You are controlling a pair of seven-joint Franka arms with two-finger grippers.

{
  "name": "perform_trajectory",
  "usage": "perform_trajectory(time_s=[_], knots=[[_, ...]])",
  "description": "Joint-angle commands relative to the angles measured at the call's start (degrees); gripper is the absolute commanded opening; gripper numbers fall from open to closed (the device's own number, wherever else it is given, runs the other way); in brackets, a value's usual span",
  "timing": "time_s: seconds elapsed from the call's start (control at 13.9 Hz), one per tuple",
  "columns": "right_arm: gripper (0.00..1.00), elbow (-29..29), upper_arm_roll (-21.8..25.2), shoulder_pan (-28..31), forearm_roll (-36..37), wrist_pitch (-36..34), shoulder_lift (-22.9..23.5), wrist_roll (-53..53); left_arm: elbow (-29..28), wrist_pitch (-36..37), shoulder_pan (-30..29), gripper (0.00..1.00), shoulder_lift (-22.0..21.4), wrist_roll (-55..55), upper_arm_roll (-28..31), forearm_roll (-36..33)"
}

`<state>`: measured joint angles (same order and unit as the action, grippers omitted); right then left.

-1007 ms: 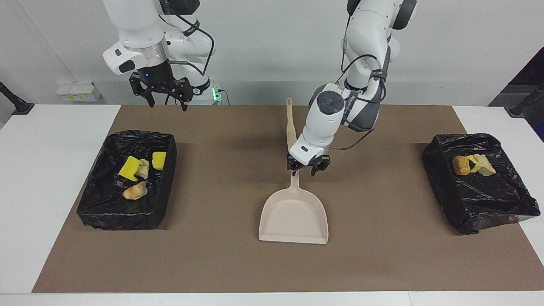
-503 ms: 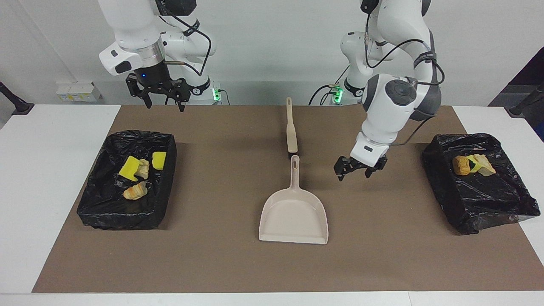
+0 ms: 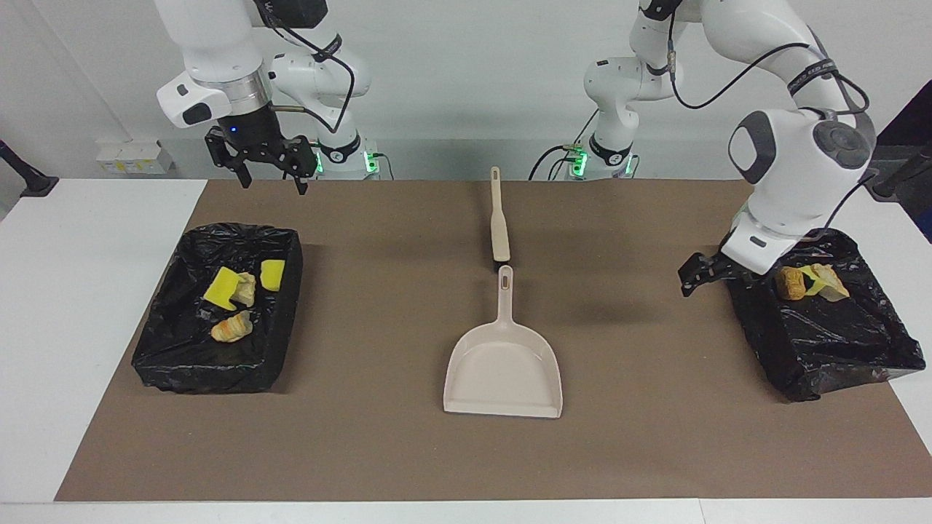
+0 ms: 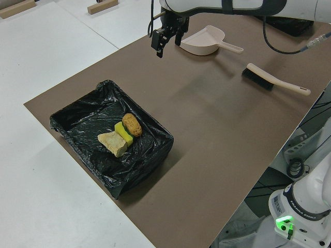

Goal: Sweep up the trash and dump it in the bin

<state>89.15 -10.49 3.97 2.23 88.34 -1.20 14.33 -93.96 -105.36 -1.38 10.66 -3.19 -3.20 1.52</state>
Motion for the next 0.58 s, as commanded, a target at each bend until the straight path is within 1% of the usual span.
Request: perform_trajectory(time_s=[0.0, 0.14, 0.29, 0.43, 0.5], knots=[[1.0, 2.16, -0.58, 0.86, -1.44, 0.0, -2.22, -1.59, -1.13, 6.8, -1.44, 1.0, -5.64, -2.17, -0.66, -0.38], [1.0, 2.69, -0.49, 0.16, -1.53, -1.41, -2.58, -2.11, -1.14, 8.76, -0.91, 1.0, -7.84, -0.68, -0.66, -0.29], [1.0, 4.27, -0.32, -1.42, -1.62, -1.77, -3.89, -2.11, 0.35, 9.03, -0.65, 1.0, -8.47, -0.59, -0.75, -0.29], [1.0, 3.58, -0.14, -2.04, -1.62, -1.16, -3.02, -2.38, 3.16, 13.49, -0.65, 1.0, -8.81, 0.02, -1.01, -0.38], [1.0, 2.35, 0.12, -2.65, -1.71, -1.41, -2.15, -2.99, 2.3, 14.55, -0.73, 1.0, -10.38, 0.2, -1.1, -0.29]])
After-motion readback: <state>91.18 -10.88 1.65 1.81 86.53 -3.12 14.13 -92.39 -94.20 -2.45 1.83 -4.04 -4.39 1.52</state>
